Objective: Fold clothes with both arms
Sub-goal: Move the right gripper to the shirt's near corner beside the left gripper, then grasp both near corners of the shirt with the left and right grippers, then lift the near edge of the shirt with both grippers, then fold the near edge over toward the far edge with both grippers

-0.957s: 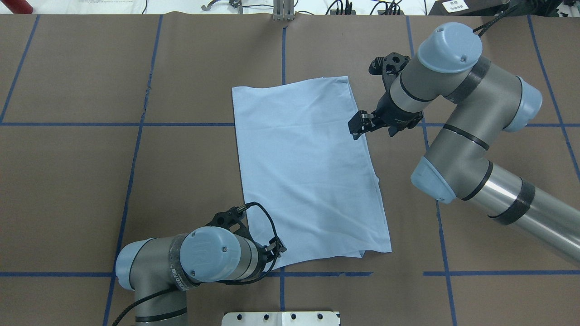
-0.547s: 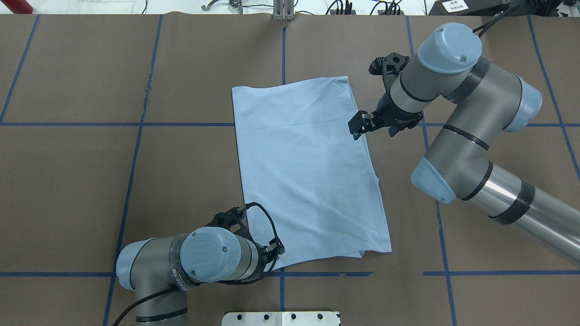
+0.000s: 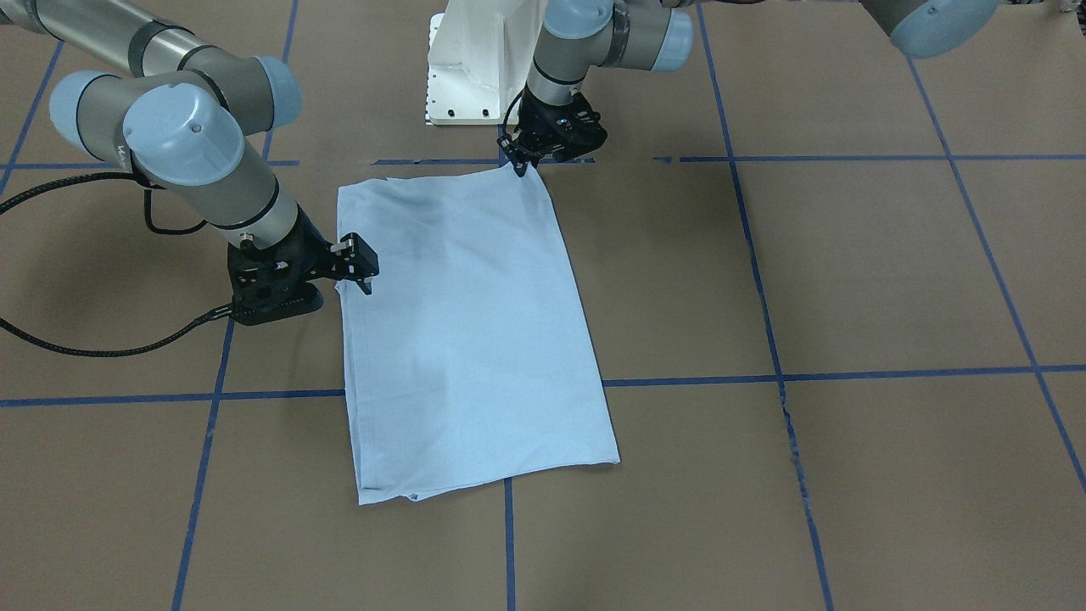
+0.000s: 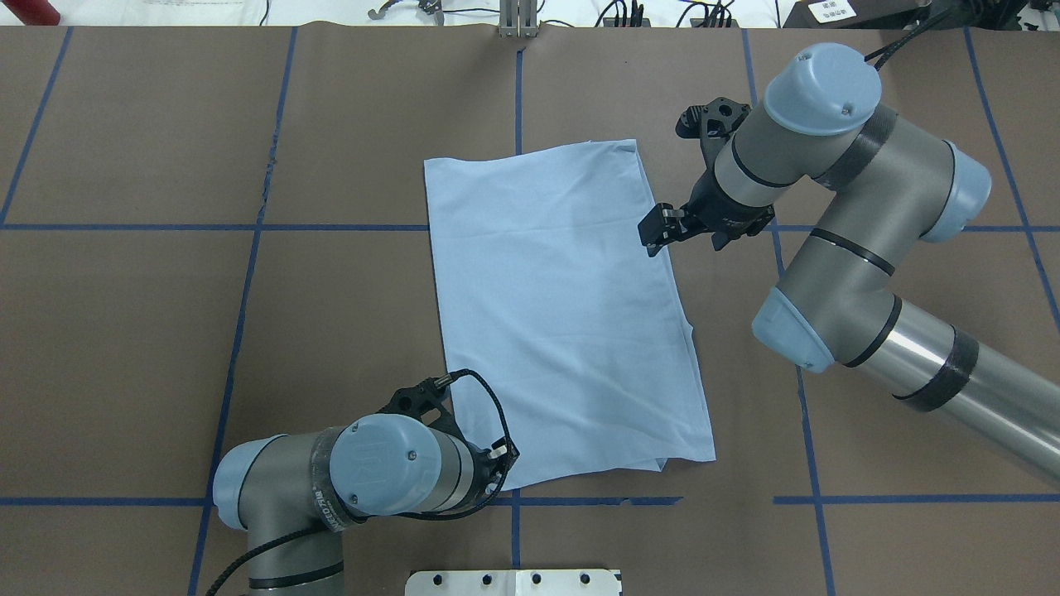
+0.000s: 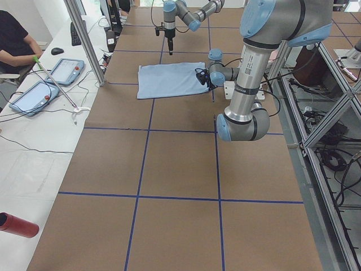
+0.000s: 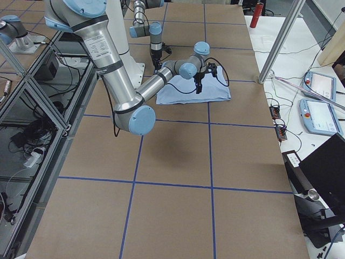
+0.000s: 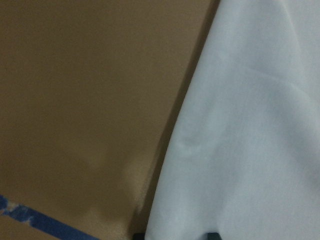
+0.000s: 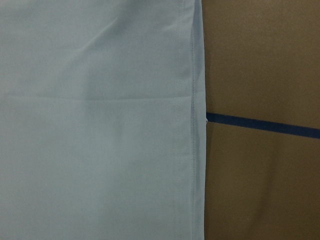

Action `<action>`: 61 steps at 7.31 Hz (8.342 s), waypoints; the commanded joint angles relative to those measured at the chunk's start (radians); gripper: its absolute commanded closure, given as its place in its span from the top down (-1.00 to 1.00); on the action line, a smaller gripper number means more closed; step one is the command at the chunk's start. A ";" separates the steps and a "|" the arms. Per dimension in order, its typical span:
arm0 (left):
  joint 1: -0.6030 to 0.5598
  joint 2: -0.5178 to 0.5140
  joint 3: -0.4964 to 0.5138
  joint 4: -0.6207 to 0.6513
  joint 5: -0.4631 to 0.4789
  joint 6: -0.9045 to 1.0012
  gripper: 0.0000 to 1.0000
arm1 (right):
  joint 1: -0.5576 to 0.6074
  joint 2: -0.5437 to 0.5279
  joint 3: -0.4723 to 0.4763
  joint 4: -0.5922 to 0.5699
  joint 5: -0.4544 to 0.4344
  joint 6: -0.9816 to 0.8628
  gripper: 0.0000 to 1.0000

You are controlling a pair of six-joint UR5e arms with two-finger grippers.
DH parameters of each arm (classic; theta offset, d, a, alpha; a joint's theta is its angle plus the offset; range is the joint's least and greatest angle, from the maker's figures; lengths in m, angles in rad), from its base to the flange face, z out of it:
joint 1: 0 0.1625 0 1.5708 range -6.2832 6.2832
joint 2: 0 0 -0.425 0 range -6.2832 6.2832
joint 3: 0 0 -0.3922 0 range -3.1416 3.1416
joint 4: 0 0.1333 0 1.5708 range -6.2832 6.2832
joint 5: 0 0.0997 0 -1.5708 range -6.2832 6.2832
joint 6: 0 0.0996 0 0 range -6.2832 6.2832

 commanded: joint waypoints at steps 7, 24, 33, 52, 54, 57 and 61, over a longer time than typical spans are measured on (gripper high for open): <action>-0.006 0.012 -0.041 0.007 -0.008 0.104 -1.00 | -0.171 -0.050 0.088 -0.002 -0.089 0.525 1.00; -0.003 0.000 -0.061 0.006 -0.013 0.104 -1.00 | -0.466 -0.246 0.233 -0.012 -0.376 0.750 -0.54; -0.006 0.030 -0.162 0.093 -0.010 0.200 -1.00 | -0.465 -0.232 0.290 -0.021 -0.364 0.770 -1.00; -0.466 -0.259 0.445 -0.187 -0.074 0.443 -0.68 | -0.019 0.269 -0.351 0.004 -0.083 0.583 -0.47; -0.541 -0.259 0.494 -0.223 -0.078 0.586 1.00 | 0.056 0.287 -0.431 0.098 -0.048 0.499 1.00; -0.607 -0.244 0.494 -0.212 -0.234 0.690 1.00 | 0.095 0.355 -0.476 0.089 0.047 0.448 1.00; -0.719 0.010 0.194 -0.209 -0.324 0.862 1.00 | -0.056 0.335 -0.408 -0.066 -0.073 0.375 1.00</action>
